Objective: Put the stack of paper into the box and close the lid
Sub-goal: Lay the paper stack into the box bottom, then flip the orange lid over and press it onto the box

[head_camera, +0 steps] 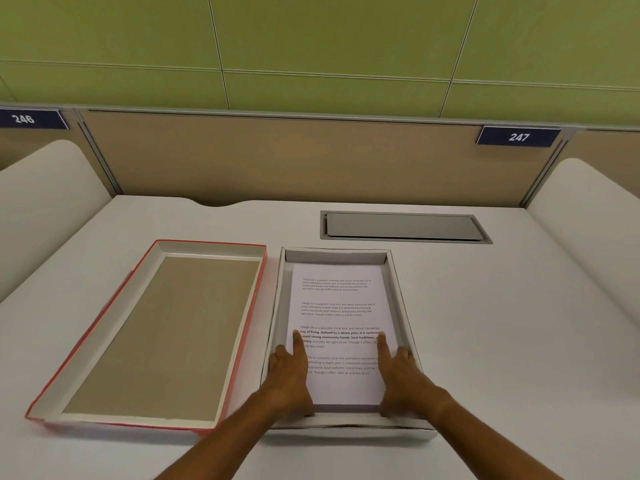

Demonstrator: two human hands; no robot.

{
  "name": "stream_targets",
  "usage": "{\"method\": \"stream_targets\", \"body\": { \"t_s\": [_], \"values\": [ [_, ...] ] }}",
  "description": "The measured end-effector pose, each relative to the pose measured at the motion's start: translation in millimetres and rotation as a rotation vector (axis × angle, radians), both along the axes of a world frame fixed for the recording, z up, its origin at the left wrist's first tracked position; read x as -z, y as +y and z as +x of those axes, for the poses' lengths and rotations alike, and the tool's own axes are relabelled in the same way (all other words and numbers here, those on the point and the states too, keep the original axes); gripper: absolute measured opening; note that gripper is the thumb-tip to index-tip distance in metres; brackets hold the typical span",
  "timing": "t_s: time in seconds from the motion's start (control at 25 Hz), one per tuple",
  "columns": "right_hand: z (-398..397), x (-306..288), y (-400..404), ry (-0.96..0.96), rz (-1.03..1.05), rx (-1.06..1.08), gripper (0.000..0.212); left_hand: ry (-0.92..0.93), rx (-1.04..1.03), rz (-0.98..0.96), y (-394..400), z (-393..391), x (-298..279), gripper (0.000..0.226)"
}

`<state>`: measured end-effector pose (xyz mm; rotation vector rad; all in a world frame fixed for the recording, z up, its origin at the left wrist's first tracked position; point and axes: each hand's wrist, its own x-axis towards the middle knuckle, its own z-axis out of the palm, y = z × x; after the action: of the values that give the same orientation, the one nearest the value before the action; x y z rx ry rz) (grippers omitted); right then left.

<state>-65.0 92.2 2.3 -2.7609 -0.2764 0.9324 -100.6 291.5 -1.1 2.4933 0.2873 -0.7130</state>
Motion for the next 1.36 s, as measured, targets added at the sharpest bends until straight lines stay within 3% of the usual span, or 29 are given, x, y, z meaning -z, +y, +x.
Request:
{"method": "stream_targets", "body": {
  "t_s": [0.08, 0.16, 0.24, 0.28, 0.36, 0.48, 0.76, 0.96, 1.08, 1.24, 1.36],
  "values": [
    [14.3, -8.3, -3.5, 0.097, 0.163, 0.102, 0.123, -0.074, -0.096, -0.195, 6.0, 9.2, -7.9, 0.118],
    [27.5, -14.4, -4.0, 0.132, 0.470, 0.221, 0.085, -0.146, -0.276, -0.428, 11.0, 20.8, -16.3, 0.091],
    [34.7, -17.2, -0.4, 0.097, 0.678, 0.385, 0.049, -0.079, -0.459, -0.634, 15.5, 32.7, -21.9, 0.081],
    [37.9, -16.2, 1.4, 0.097, 0.721, 0.493, 0.041, -0.033, -0.527, -0.745, 17.8, 37.5, -23.2, 0.078],
    [44.0, -14.5, 1.8, 0.146, 0.745, 0.629, 0.043, 0.028, -0.651, -0.894, 24.8, 44.4, -26.2, 0.084],
    [50.5, -17.3, -4.9, 0.197, 0.753, 0.682, 0.046, 0.123, -0.806, -0.918, 36.3, 50.1, -24.3, 0.116],
    [53.0, -21.5, -7.4, 0.200, 0.780, 0.731, 0.053, 0.135, -0.825, -0.878, 40.7, 55.7, -24.5, 0.125],
    [48.7, -25.7, -1.2, 0.169, 0.790, 0.687, 0.058, 0.094, -0.679, -0.843, 32.6, 49.0, -31.4, 0.096],
    [39.8, -26.3, 7.5, 0.005, 0.581, 0.592, 0.072, -0.017, -0.512, -0.614, 24.0, 42.6, -31.9, 0.075],
    [24.2, -26.6, 19.7, -0.353, 0.468, 0.359, 0.068, -0.328, -0.366, -0.302, 11.6, 29.9, -34.1, 0.075],
    [18.9, -23.6, 25.2, -0.469, 0.293, 0.186, 0.088, -0.478, -0.202, 0.004, 11.5, 19.5, -28.7, 0.093]
  ]
}}
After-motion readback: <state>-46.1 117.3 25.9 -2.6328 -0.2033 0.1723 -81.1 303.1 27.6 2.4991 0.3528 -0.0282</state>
